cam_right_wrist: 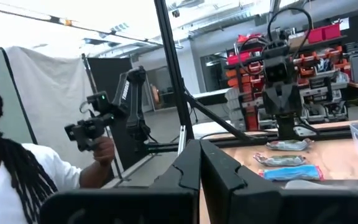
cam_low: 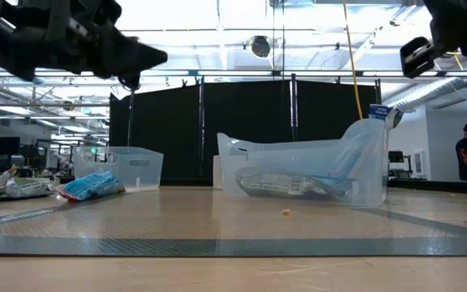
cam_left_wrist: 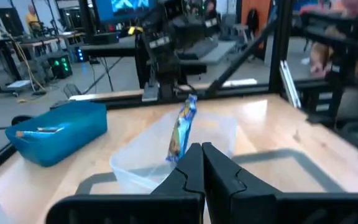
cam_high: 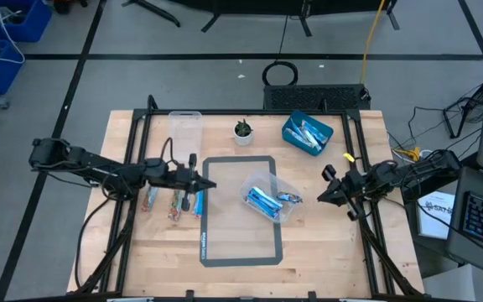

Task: Pick and place Granola Bars by type
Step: Put the snack into the left bin

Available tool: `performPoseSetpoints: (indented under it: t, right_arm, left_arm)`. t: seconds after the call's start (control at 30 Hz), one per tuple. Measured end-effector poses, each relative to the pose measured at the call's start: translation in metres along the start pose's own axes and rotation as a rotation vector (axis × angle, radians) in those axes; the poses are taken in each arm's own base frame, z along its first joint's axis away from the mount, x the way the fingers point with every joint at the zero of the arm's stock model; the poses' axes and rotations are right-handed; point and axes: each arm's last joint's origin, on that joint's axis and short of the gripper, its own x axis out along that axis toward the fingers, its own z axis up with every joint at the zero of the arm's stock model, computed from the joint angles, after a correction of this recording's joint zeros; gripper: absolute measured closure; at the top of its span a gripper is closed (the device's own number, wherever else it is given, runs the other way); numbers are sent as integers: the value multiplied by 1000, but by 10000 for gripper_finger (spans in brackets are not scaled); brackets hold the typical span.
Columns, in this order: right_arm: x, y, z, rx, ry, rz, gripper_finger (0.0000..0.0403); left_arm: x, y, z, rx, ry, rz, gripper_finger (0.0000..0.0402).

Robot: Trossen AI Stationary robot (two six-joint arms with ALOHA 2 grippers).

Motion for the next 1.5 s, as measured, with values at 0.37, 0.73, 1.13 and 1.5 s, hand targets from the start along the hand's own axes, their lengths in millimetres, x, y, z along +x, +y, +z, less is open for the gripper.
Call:
performPoseSetpoints:
  t: [0.37,0.73,1.13,1.5]
  right_arm:
    - [0,-4,-4,-77,36,-92,403]
    - [-4,-19,-36,252,246,-485,403]
    - [-4,-18,-62,413,562,-530,403]
    - [19,-15,-60,392,477,-403,403]
  left_arm:
    - [0,1,-2,-21,26,18,400]
    - [0,2,-4,-29,42,67,398]
    - [0,2,-7,-31,78,65,395]
    - [0,1,-8,-31,83,64,397]
